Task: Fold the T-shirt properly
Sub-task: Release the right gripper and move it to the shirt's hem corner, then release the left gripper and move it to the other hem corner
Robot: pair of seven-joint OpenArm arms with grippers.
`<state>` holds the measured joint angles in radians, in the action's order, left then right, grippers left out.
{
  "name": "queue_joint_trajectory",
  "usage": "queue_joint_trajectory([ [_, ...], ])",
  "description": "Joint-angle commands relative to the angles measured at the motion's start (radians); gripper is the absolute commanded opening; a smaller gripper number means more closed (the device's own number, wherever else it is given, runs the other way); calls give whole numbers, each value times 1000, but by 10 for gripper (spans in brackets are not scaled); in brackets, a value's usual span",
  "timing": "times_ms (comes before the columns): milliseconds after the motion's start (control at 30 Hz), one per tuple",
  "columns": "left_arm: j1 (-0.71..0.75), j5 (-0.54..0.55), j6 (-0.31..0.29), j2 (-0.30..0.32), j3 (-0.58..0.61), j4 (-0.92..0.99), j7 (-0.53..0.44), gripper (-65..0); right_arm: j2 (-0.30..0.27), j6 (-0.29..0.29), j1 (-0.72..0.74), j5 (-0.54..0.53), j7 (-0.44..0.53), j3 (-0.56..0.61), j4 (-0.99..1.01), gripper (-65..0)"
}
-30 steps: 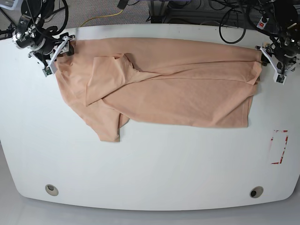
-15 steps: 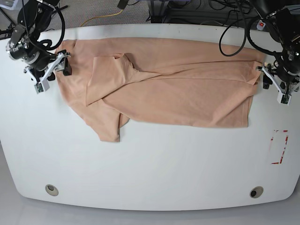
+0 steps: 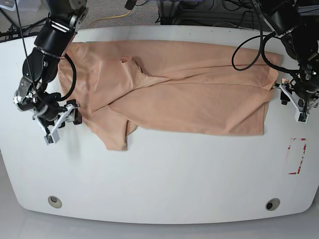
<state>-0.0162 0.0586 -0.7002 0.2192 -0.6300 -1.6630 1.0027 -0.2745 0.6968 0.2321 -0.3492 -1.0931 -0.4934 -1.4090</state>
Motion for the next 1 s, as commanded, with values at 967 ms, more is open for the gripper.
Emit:
queue_joint_trajectory([
  [967,-89,5,2,16,-4,-9,-20,-314,22,1,230,103,345,166,537,-412],
])
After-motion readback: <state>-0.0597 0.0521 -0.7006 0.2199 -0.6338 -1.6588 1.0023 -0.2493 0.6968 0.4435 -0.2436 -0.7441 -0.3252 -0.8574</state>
